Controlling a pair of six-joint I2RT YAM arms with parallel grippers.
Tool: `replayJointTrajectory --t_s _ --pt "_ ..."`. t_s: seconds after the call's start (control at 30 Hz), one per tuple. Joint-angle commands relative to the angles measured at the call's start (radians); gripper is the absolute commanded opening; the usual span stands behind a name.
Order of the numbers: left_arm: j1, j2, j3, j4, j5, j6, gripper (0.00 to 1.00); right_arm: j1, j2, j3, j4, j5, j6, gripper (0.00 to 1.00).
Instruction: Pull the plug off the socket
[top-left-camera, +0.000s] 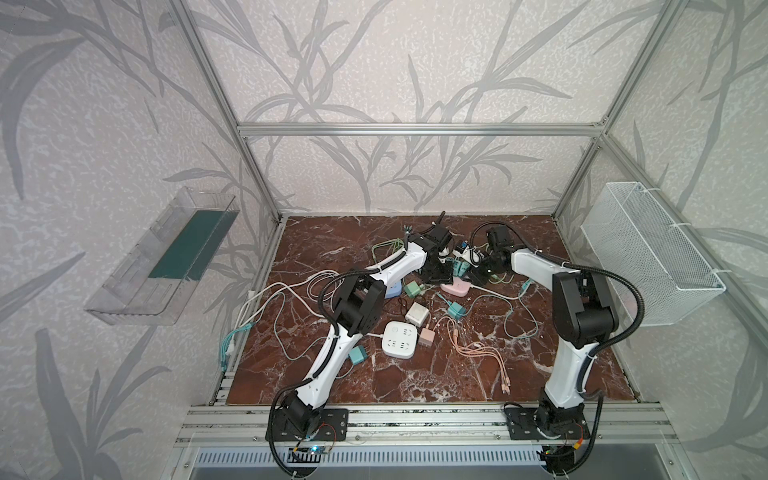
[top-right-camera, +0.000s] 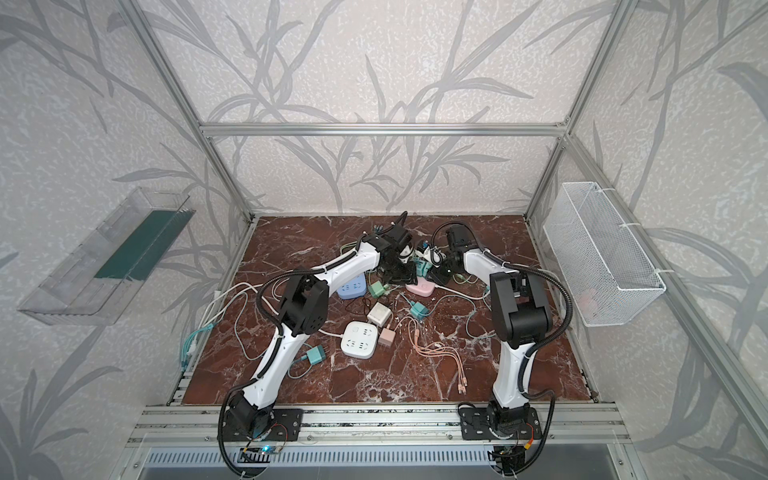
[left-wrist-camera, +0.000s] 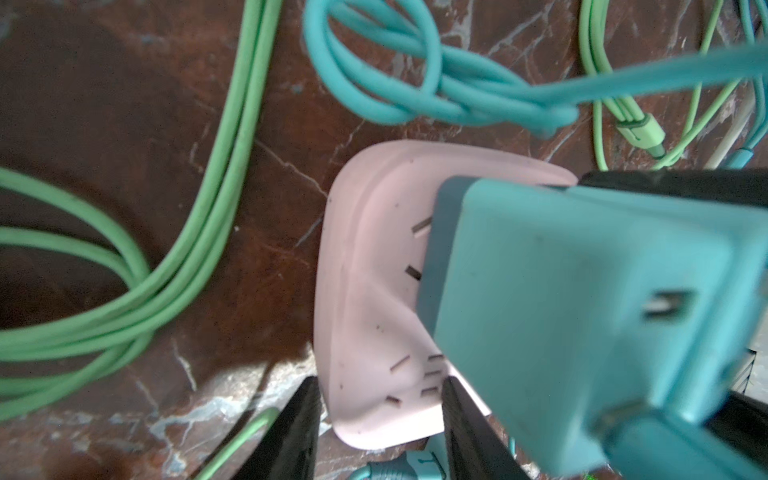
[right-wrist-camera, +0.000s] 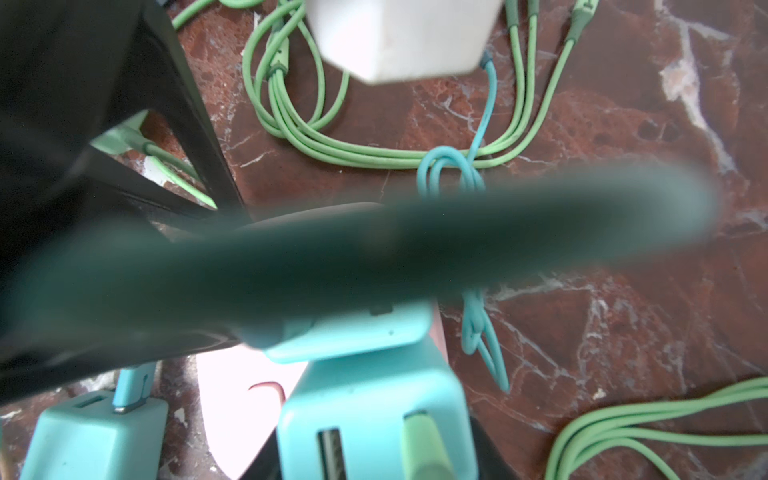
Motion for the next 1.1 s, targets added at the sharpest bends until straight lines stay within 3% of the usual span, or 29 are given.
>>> replayJointTrajectory --t_s 0.0,0.67,1.07 --pt "-0.006 0.063 0.011 -0.074 -0.032 0.009 0.48 0.011 -0.073 -0.002 0.038 -0.073 0.012 0.18" --pt "-0.006 0.106 0.058 -0.089 -0.004 -0.039 0.48 0.062 -0.126 -0.105 0.134 0.105 0.027 0.16" --pt "-0.006 0.079 0.047 -0.067 -0.019 -0.033 0.47 0.015 -0.15 -0.096 0.081 0.033 0.134 0.16"
